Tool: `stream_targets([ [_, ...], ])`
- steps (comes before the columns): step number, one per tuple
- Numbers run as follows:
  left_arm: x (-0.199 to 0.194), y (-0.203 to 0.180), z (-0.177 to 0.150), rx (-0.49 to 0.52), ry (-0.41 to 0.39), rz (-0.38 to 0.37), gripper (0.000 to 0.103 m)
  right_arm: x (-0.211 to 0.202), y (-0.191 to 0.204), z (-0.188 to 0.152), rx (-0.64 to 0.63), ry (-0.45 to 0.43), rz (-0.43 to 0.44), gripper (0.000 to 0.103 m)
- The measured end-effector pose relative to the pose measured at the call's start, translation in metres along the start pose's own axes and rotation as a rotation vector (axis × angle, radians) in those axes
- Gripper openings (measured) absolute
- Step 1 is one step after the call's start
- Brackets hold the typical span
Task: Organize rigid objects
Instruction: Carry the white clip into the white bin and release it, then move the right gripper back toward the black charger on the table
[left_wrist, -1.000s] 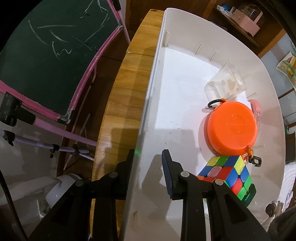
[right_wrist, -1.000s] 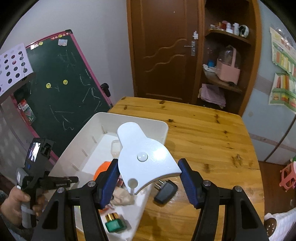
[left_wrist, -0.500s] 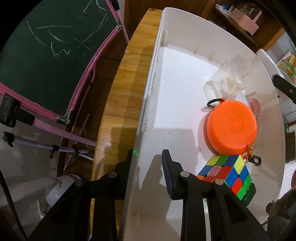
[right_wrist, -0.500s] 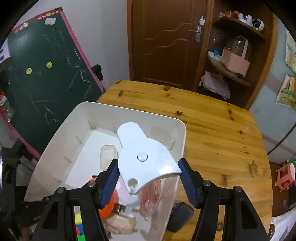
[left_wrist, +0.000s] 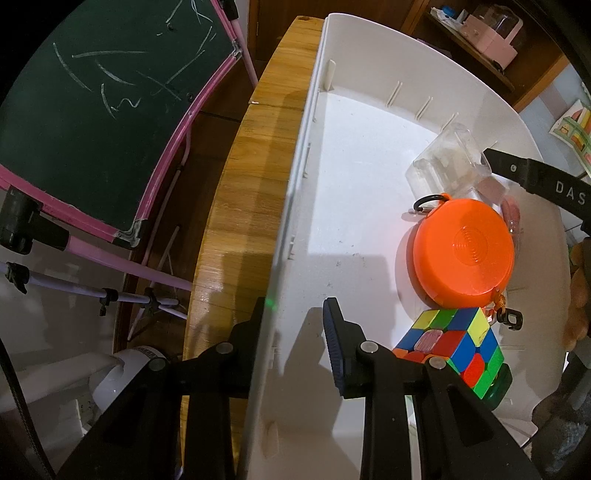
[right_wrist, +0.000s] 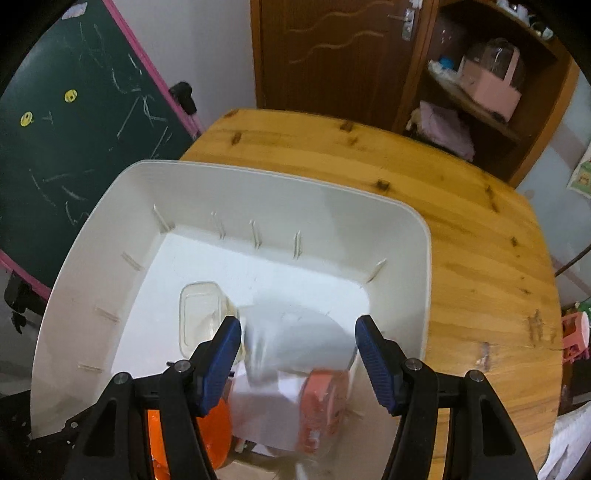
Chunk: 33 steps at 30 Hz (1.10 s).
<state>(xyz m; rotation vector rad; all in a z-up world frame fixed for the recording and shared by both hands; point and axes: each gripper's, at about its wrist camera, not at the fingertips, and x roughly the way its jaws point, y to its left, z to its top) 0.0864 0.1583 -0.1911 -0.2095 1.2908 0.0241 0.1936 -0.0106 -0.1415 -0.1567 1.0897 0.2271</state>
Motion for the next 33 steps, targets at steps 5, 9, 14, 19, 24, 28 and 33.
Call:
stream_targets([
  [5,0.000,-0.001,0.000,0.001,0.001,0.003,0.031,-0.007,-0.003,-0.001,0.019,-0.015,0.018,0.065],
  [9,0.000,-0.001,0.000,0.002,0.003,0.008,0.031,-0.018,-0.005,-0.006,0.019,-0.041,0.035,0.065],
  [14,-0.001,-0.001,0.000,0.005,0.002,0.014,0.031,-0.030,-0.004,-0.009,0.013,-0.065,0.049,0.065],
  [19,-0.001,-0.001,0.000,0.004,0.001,0.015,0.031,-0.048,-0.004,-0.017,0.003,-0.096,0.070,0.065],
  [24,-0.001,-0.001,0.000,0.002,-0.002,0.019,0.031,-0.069,-0.007,-0.024,-0.012,-0.135,0.080,0.065],
  [28,-0.001,0.000,0.000,-0.002,-0.005,0.022,0.031,-0.087,-0.015,-0.028,-0.013,-0.170,0.084,0.065],
  [33,-0.001,0.000,0.001,-0.004,-0.008,0.030,0.031,-0.108,-0.028,-0.035,-0.015,-0.209,0.079,0.065],
])
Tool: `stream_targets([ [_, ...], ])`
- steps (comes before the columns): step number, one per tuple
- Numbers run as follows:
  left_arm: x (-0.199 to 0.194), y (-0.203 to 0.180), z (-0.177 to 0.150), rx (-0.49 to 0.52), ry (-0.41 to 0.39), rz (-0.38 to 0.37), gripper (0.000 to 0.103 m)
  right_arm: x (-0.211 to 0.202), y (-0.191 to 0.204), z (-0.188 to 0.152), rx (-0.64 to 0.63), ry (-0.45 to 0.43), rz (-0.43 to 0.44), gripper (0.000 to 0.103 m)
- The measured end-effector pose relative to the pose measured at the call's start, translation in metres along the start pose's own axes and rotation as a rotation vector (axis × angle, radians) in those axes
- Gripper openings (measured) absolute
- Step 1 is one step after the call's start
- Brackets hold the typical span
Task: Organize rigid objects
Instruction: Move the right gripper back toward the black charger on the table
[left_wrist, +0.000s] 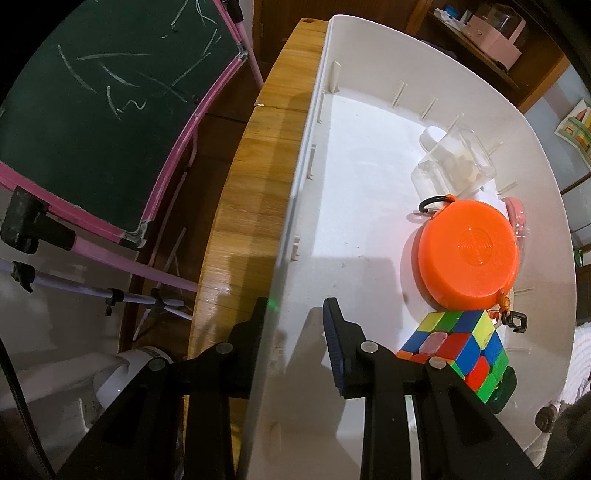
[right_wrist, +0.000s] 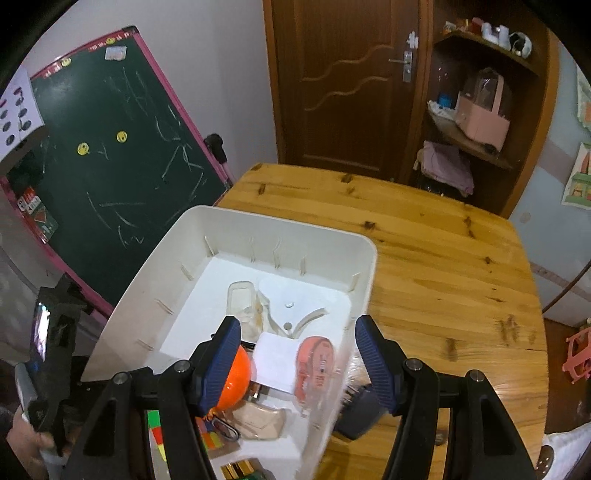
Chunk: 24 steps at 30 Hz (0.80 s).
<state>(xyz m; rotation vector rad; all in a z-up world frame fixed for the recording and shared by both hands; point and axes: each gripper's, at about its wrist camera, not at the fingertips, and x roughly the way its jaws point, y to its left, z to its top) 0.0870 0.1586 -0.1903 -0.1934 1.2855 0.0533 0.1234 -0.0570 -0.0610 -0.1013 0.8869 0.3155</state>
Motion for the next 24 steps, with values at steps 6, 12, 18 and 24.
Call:
stream_targets([
  [6,0.000,0.000,0.001,0.001,-0.004,0.007,0.031,-0.027,-0.022,-0.005,-0.003,-0.047,-0.019,0.065],
  [12,-0.001,0.000,0.001,-0.003,-0.006,0.003,0.031,-0.044,-0.050,-0.011,-0.013,-0.084,-0.044,0.065],
  [18,0.001,-0.001,0.001,-0.003,-0.003,0.024,0.031,-0.035,-0.074,-0.027,-0.034,-0.057,-0.049,0.067],
  [24,0.001,-0.001,0.000,-0.012,-0.008,0.038,0.031,-0.004,-0.084,-0.053,-0.029,0.017,-0.048,0.071],
])
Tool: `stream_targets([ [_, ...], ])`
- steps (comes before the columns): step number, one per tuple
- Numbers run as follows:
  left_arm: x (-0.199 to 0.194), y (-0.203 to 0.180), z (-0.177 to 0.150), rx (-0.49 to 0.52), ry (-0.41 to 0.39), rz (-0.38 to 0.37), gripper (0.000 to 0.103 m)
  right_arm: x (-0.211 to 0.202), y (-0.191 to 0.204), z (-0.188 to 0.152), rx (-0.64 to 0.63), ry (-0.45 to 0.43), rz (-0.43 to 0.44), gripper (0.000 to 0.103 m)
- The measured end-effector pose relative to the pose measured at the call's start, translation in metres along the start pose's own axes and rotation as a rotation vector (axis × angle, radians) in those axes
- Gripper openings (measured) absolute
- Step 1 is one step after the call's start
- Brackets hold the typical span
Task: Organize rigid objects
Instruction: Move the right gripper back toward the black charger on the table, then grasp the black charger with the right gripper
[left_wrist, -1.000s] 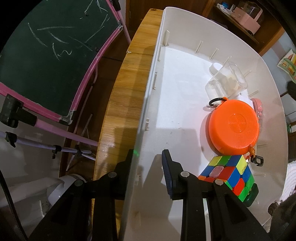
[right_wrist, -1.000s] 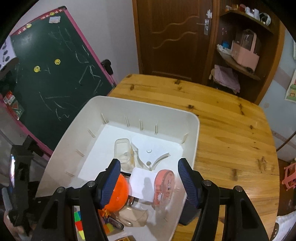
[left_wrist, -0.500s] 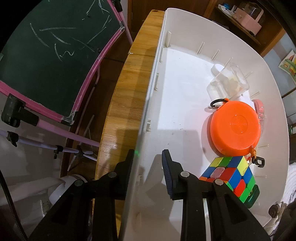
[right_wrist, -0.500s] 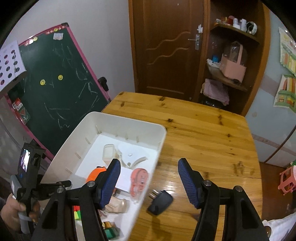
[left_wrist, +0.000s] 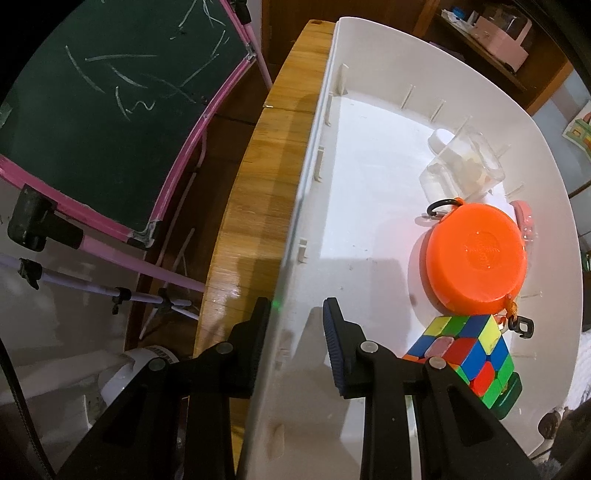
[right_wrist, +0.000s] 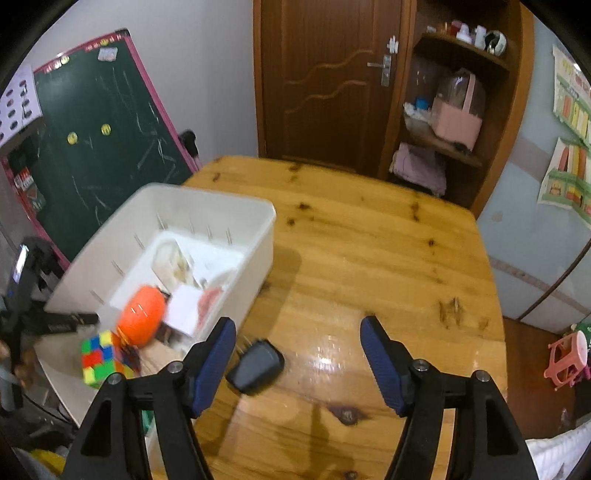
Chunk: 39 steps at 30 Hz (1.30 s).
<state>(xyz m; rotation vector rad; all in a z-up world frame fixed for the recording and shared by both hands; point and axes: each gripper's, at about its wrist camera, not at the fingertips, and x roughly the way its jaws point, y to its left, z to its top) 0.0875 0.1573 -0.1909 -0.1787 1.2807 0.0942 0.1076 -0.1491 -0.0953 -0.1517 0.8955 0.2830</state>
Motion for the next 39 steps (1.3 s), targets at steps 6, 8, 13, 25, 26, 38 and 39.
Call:
stream_targets([
  [6,0.001,0.000,-0.001,-0.003,-0.003,0.017,0.031,0.038,-0.002,-0.027,0.061,0.082,0.059,0.071],
  [8,0.001,-0.001,-0.001,-0.001,-0.002,0.022,0.031,0.049,0.000,-0.034,0.057,0.103,0.081,0.071],
  [13,0.002,-0.001,-0.001,0.002,-0.001,0.027,0.031,0.059,0.007,-0.046,-0.024,0.110,0.175,0.071],
  [25,0.001,0.000,-0.001,-0.010,0.001,0.038,0.031,0.079,0.027,-0.052,-0.281,0.096,0.227,0.071],
  [26,0.001,0.000,-0.001,-0.013,0.003,0.040,0.031,0.082,0.026,-0.051,-0.291,0.098,0.223,0.071],
  [38,0.003,0.001,0.000,-0.030,0.010,0.052,0.031,0.084,0.028,-0.059,-0.320,0.076,0.227,0.065],
  [39,0.003,0.001,0.000,-0.031,0.010,0.052,0.031,0.084,0.028,-0.058,-0.316,0.074,0.223,0.065],
])
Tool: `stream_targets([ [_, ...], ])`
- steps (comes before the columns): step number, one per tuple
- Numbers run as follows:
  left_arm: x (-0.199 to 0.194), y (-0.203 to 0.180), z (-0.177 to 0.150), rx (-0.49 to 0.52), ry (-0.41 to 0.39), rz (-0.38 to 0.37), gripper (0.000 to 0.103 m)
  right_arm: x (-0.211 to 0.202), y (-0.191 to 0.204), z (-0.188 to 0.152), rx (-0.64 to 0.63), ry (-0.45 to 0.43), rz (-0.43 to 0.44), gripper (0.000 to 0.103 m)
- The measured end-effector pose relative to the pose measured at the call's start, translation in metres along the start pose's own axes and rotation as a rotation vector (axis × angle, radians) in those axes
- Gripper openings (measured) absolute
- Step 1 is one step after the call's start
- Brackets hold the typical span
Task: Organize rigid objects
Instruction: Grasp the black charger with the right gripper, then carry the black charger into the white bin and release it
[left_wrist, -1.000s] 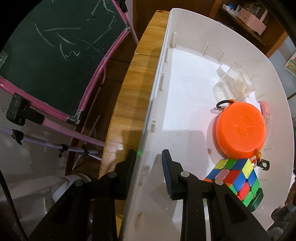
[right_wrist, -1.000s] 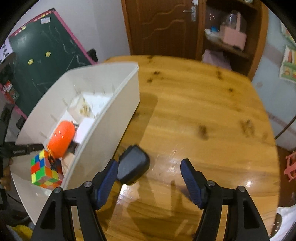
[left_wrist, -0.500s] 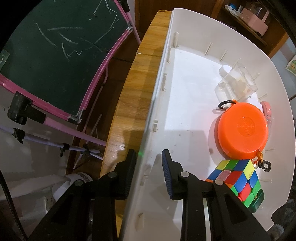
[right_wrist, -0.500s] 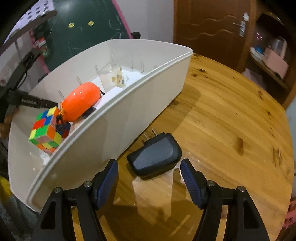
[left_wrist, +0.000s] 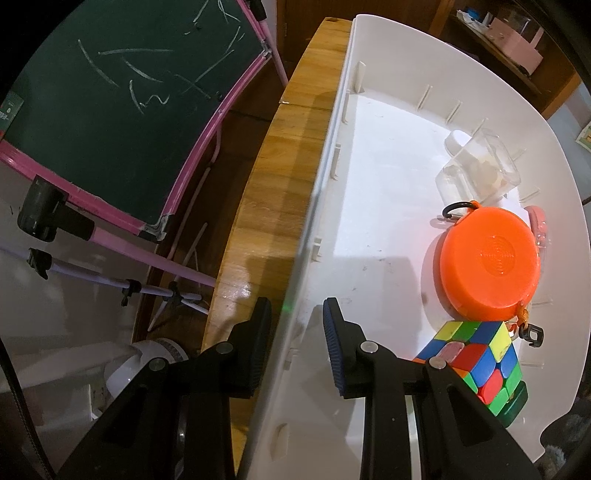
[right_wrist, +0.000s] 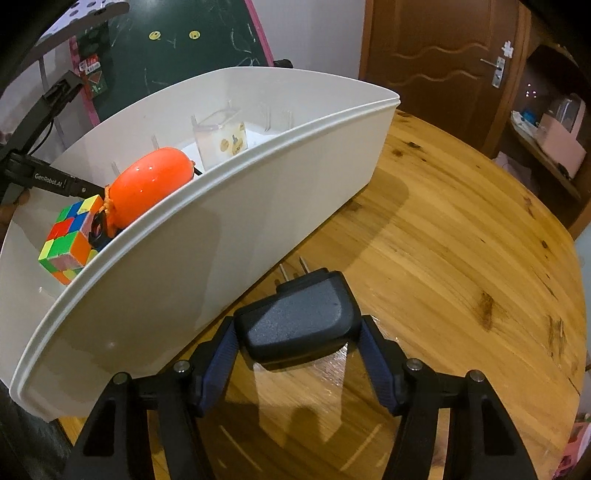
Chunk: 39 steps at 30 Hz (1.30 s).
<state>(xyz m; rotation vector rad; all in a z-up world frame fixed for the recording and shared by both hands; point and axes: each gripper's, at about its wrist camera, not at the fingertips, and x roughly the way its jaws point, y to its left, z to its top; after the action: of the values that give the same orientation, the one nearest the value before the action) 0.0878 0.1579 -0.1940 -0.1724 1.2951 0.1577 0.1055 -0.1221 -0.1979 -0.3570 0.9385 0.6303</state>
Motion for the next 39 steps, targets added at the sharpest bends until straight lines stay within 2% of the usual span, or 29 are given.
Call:
stream_targets([
  [5,0.000,0.000,0.000,0.000,0.001,0.000,0.031,-0.013,-0.002,0.001,0.038,-0.026,-0.015,0.065],
  [11,0.000,0.002,0.000,-0.006,0.000,-0.013,0.031,-0.037,-0.007,0.004,0.106,-0.049,-0.072,0.065],
  [23,0.000,0.006,-0.002,0.001,-0.008,-0.052,0.031,-0.119,0.009,0.021,0.201,-0.152,-0.174,0.065],
  [30,0.000,0.007,-0.002,-0.003,-0.012,-0.080,0.031,-0.148,0.027,0.057,0.214,-0.223,-0.184,0.065],
  [39,0.000,0.008,-0.001,-0.003,-0.013,-0.100,0.031,-0.133,0.055,0.128,0.167,-0.263,-0.144,0.065],
])
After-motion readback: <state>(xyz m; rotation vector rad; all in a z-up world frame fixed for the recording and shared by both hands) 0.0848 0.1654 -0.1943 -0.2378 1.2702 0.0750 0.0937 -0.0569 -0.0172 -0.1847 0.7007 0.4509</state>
